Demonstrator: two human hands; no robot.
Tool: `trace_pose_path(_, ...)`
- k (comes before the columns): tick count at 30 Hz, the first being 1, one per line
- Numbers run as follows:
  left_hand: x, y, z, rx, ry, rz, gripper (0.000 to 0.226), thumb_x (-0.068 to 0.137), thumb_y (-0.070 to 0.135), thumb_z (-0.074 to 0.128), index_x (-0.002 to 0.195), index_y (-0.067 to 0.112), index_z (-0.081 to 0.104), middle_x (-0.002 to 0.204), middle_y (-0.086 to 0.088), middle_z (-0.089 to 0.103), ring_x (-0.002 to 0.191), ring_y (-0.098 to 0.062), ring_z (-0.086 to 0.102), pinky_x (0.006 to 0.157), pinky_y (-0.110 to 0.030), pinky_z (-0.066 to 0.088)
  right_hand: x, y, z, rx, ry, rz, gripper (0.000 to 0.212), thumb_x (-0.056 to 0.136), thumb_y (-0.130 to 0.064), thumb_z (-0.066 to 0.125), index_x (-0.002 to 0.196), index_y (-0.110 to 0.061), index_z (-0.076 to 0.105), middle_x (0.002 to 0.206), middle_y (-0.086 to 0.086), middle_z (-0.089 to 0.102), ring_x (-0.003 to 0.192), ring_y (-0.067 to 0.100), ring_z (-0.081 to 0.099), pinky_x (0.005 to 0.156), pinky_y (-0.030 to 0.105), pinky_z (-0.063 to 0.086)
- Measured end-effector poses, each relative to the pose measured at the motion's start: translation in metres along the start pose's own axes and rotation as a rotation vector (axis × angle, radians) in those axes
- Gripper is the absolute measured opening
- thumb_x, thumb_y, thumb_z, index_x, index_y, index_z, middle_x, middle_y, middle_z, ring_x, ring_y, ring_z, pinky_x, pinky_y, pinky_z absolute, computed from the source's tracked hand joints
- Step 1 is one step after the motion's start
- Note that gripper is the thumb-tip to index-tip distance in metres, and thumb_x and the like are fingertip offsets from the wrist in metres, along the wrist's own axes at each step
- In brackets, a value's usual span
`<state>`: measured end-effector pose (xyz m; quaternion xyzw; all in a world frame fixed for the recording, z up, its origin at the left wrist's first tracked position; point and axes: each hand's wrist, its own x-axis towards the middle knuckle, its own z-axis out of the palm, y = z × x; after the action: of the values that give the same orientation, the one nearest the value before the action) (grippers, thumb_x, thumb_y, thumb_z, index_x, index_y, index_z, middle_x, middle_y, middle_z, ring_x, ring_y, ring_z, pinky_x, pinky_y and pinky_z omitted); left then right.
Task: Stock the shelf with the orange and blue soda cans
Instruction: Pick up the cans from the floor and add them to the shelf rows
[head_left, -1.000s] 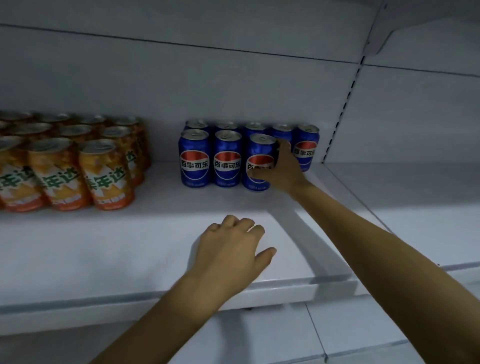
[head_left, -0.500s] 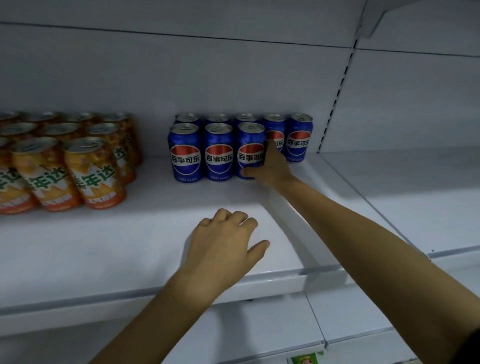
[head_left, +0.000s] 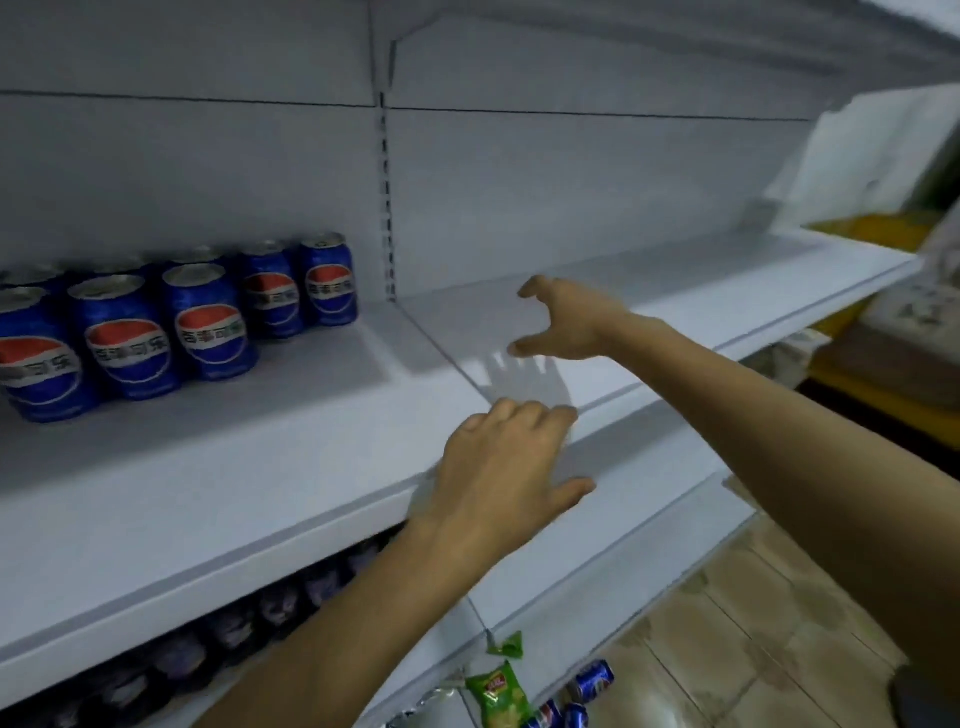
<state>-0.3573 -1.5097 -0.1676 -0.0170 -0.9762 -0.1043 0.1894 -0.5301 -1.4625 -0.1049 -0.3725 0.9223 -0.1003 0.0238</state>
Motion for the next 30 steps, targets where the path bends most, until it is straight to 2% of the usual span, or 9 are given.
trace_pose_path(4, 0.036, 0.068, 0.064, -0.059, -0.136, 0.113, 0.060, 0.091, 0.055, 0.048, 0.143, 0.028, 0.035, 0.141, 0.005, 0.046, 0.128, -0.018, 0.041, 0.097, -0.035, 0.042, -0.066, 0.101, -0.014, 0.049, 0.082, 0.149, 0.072, 0.081, -0.048, 0.069, 0.140, -0.020, 0.038, 0.139, 0.006, 0.047, 0.125, 0.024, 0.047, 0.099, 0.038, 0.042)
trace_pose_path(9, 0.063, 0.135, 0.167, -0.033, -0.355, 0.168, 0.060, 0.089, 0.052, 0.049, 0.141, 0.024, 0.038, 0.133, -0.002, 0.054, 0.117, -0.022, 0.050, 0.082, -0.035, 0.049, -0.145, 0.187, 0.010, 0.073, 0.129, 0.193, 0.070, 0.081, -0.049, 0.067, 0.138, -0.021, 0.040, 0.136, 0.006, 0.049, 0.122, 0.024, 0.049, 0.097, 0.042, 0.045)
trace_pose_path(11, 0.060, 0.149, 0.208, -0.030, -0.456, 0.144, 0.060, 0.089, 0.052, 0.050, 0.141, 0.024, 0.038, 0.132, -0.002, 0.055, 0.116, -0.022, 0.051, 0.079, -0.035, 0.048, -0.172, 0.215, 0.037, 0.088, 0.101, 0.211, 0.068, 0.082, -0.050, 0.066, 0.138, -0.022, 0.041, 0.138, 0.003, 0.049, 0.123, 0.022, 0.048, 0.097, 0.042, 0.045)
trace_pose_path(14, 0.037, 0.154, 0.266, -0.018, -0.664, 0.078, 0.056, 0.091, 0.048, 0.050, 0.140, 0.024, 0.038, 0.133, -0.002, 0.052, 0.119, -0.022, 0.049, 0.087, -0.037, 0.047, -0.203, 0.254, 0.096, 0.183, -0.007, 0.250, 0.066, 0.083, -0.051, 0.065, 0.137, -0.020, 0.042, 0.138, 0.003, 0.049, 0.124, 0.023, 0.048, 0.097, 0.045, 0.045)
trace_pose_path(19, -0.032, 0.133, 0.335, -0.098, -0.978, -0.115, 0.045, 0.084, 0.046, 0.059, 0.121, 0.022, 0.052, 0.113, -0.004, 0.060, 0.105, -0.024, 0.058, 0.079, -0.035, 0.049, -0.238, 0.282, 0.213, 0.382, -0.276, 0.376, 0.064, 0.084, -0.047, 0.065, 0.137, -0.018, 0.043, 0.134, 0.006, 0.053, 0.123, 0.024, 0.049, 0.096, 0.040, 0.045)
trace_pose_path(22, -0.071, 0.110, 0.362, -0.148, -1.134, -0.289, 0.040, 0.078, 0.055, 0.056, 0.107, 0.026, 0.058, 0.104, 0.001, 0.063, 0.099, -0.020, 0.061, 0.079, -0.034, 0.050, -0.255, 0.286, 0.277, 0.504, -0.409, 0.485, 0.057, 0.085, -0.040, 0.066, 0.134, -0.018, 0.047, 0.129, 0.007, 0.055, 0.117, 0.024, 0.051, 0.092, 0.035, 0.045)
trace_pose_path(24, -0.096, 0.094, 0.386, -0.204, -1.212, -0.389, 0.051, 0.074, 0.057, 0.051, 0.115, 0.026, 0.056, 0.113, 0.003, 0.060, 0.106, -0.019, 0.058, 0.080, -0.027, 0.045, -0.266, 0.290, 0.324, 0.602, -0.475, 0.559, 0.054, 0.085, -0.039, 0.066, 0.131, -0.017, 0.049, 0.126, 0.006, 0.057, 0.112, 0.024, 0.054, 0.091, 0.037, 0.047)
trace_pose_path(26, -0.118, 0.080, 0.407, -0.238, -1.274, -0.476, 0.053, 0.081, 0.051, 0.057, 0.126, 0.025, 0.051, 0.124, 0.001, 0.057, 0.111, -0.019, 0.055, 0.075, -0.023, 0.037, -0.278, 0.289, 0.365, 0.728, -0.515, 0.666, 0.051, 0.086, -0.038, 0.066, 0.129, -0.014, 0.051, 0.122, 0.003, 0.059, 0.109, 0.022, 0.056, 0.091, 0.037, 0.047)
trace_pose_path(30, -0.171, 0.044, 0.483, -0.310, -1.362, -0.743, 0.051, 0.088, 0.037, 0.061, 0.134, 0.017, 0.049, 0.130, -0.007, 0.057, 0.117, -0.023, 0.055, 0.088, -0.028, 0.043, -0.298, 0.286, 0.483, 0.979, -0.560, 0.984, 0.037, 0.085, -0.032, 0.069, 0.115, -0.012, 0.060, 0.102, 0.003, 0.062, 0.095, 0.020, 0.059, 0.079, 0.029, 0.046)
